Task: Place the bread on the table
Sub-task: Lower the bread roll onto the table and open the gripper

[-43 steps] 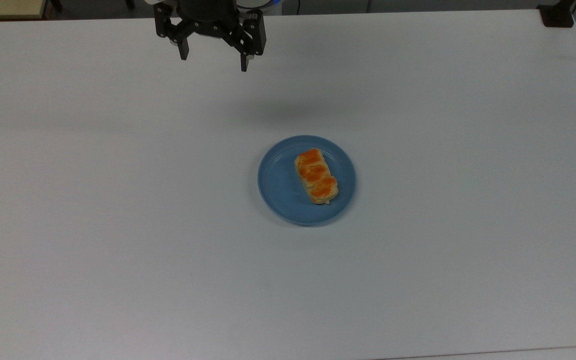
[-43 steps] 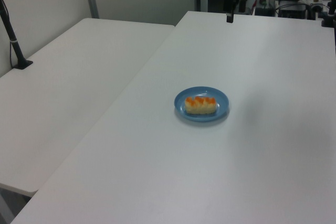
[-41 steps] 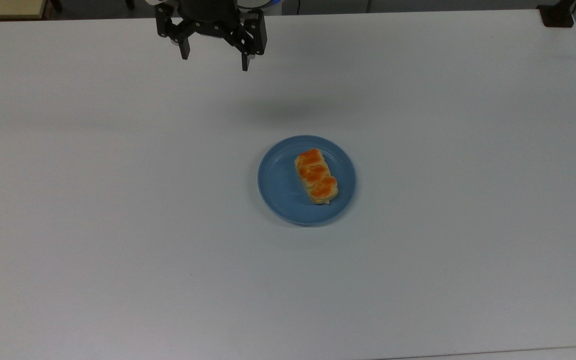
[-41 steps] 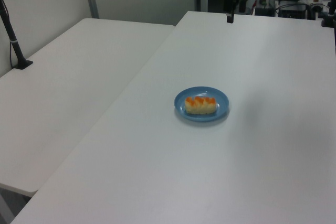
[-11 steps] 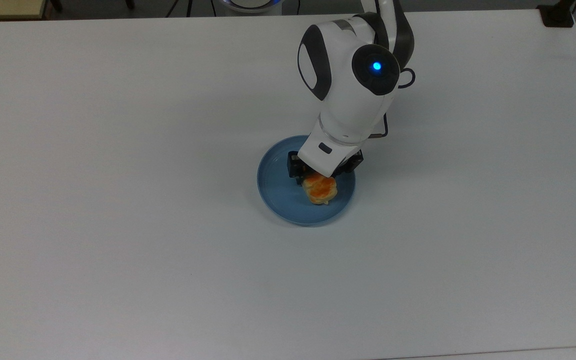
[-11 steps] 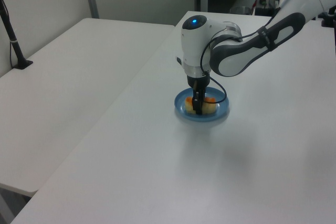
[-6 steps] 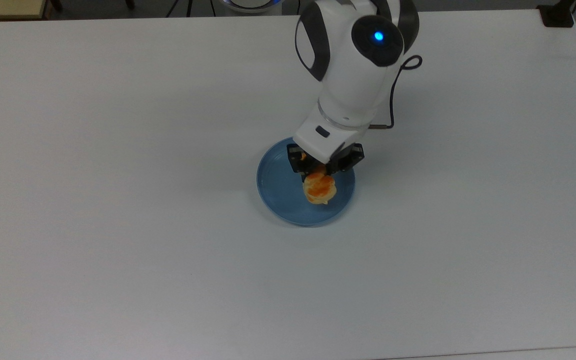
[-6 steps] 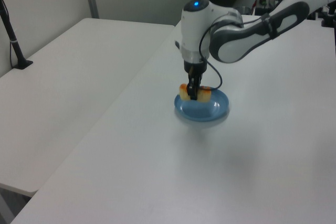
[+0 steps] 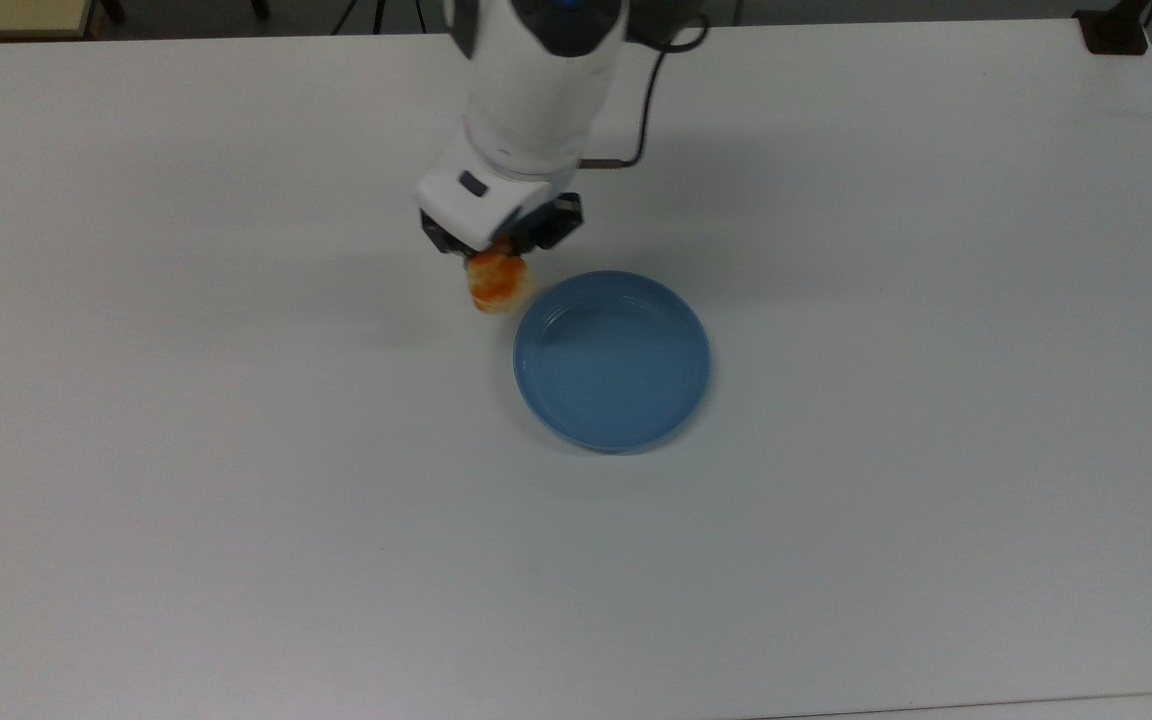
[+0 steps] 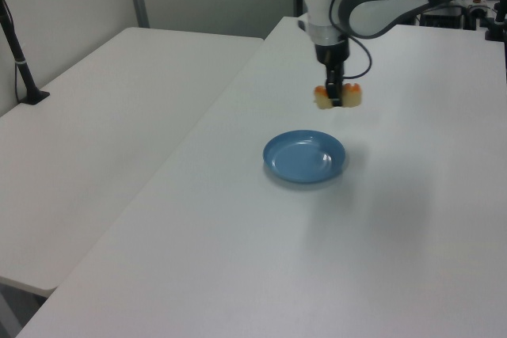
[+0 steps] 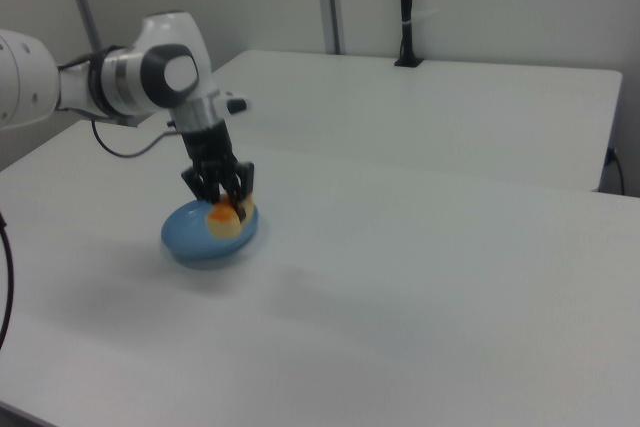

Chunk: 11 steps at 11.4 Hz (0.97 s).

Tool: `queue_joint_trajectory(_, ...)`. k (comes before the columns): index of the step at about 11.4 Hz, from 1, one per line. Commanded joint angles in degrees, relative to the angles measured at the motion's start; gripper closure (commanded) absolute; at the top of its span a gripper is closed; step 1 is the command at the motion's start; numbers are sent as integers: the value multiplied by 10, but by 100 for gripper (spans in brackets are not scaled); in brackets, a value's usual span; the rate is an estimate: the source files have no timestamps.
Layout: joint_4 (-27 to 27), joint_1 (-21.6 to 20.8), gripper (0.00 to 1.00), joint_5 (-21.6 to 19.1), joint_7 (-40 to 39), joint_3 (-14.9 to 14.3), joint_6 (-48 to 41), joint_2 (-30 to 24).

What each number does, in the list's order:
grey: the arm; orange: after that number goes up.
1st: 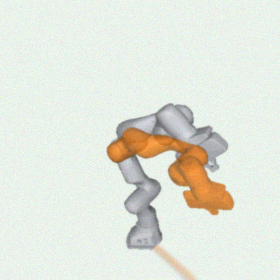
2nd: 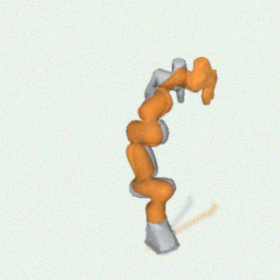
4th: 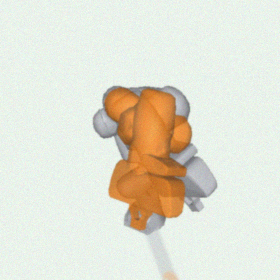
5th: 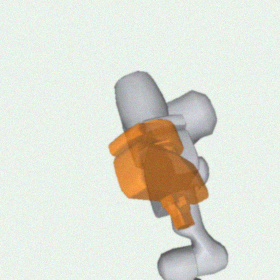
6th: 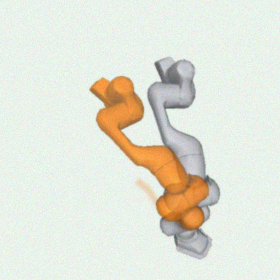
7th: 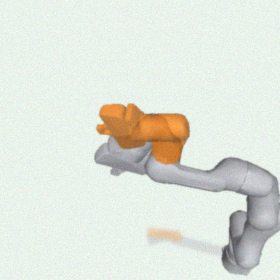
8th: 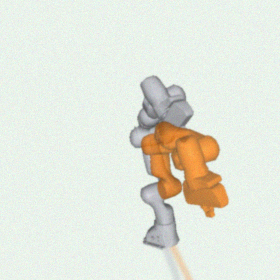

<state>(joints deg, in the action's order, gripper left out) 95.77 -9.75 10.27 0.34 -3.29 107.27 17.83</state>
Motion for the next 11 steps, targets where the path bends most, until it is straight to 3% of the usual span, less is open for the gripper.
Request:
queue_joint_trajectory(1, 129, 55, 58, 9, -24, -2, 32, -41)
queue_joint_trajectory(2, 143, 70, 58, 10, -31, -2, 42, -39)
queue_joint_trajectory(4, 154, 91, 42, 11, -35, -2, 44, -34)
queue_joint_trajectory(6, 154, 91, 0, 11, -32, -2, 42, -31)
queue_joint_trajectory(9, 144, 86, 0, 9, -25, -2, 32, -41)
queue_joint_trajectory(11, 128, 82, 0, 1, -2, -1, 32, -102)
